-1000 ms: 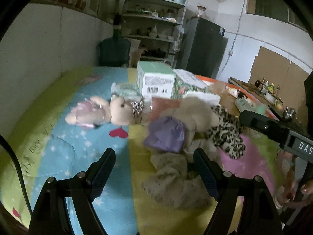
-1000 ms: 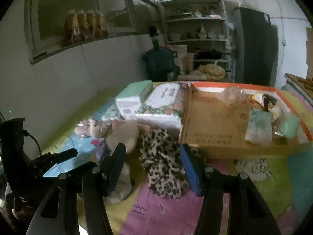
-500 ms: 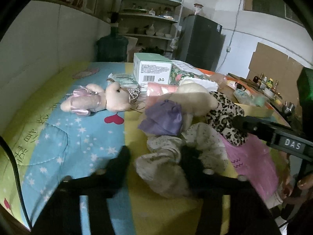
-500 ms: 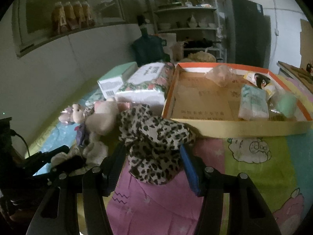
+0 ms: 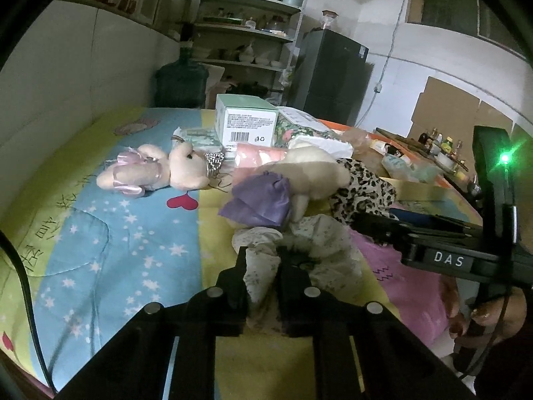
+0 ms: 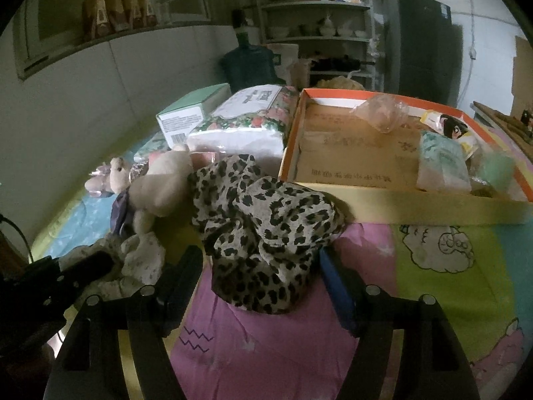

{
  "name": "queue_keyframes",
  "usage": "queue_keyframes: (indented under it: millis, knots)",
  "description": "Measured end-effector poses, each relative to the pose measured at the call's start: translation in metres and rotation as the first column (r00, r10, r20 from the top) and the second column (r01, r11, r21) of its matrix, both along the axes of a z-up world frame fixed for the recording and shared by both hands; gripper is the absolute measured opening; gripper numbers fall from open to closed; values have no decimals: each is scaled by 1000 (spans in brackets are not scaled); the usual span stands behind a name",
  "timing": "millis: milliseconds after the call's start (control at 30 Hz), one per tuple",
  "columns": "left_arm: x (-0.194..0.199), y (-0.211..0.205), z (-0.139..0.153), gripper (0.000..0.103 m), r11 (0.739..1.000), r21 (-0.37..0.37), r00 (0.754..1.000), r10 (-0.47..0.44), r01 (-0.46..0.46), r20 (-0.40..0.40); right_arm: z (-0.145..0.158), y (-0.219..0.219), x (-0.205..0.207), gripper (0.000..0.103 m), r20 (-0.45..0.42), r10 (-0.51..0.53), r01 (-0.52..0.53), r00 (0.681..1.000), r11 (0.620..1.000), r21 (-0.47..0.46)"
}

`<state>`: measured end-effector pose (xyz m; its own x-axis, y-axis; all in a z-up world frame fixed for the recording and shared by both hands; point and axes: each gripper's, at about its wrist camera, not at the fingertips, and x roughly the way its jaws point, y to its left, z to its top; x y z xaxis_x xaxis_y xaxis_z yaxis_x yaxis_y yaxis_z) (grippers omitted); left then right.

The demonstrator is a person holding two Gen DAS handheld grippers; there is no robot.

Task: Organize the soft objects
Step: 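Grasp the leopard-print cloth with the right tool while the left tool grasps the white floral fabric ring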

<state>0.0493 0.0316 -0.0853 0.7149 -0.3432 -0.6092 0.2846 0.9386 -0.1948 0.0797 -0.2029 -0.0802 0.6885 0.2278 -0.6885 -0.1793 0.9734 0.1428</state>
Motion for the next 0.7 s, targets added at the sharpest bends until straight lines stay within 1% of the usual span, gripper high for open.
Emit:
queue_keyframes:
  millis: [33,67,100,167,200,367,700]
  knots:
    - [-1,0,0,15,1000,-1,1000,-1,1,2,0,0,0,66,0,0,0,1000,1000,0]
    - [-1,0,1,15,1000,-3,1000,-3,3,3,0,0,0,42,-1,-2,2,1000,1000,-3]
    - [-1,0,1,14,1000,-4,1000,-4,4,3,0,0,1,31,-2,-8,8,1000,1000,-16]
    - [-2,0,3,14,1000,-12,1000,-6,6,8,1,-1,-1,17,-3,-8,8,1000,1000,-8]
    - [-3,0,5,14,1000,-15,1000,-6,6,13,2,-3,-1,13,-3,-5,5,1000,1000,1]
    - [-8,0,14,14,1000,-19,999,-8,9,40,13,-5,-10,10,34,-8,7,999,1000,18]
    - [-15,-1,38,14,1000,-27,995,-12,15,104,44,-9,-33,9,140,-11,8,990,1000,19]
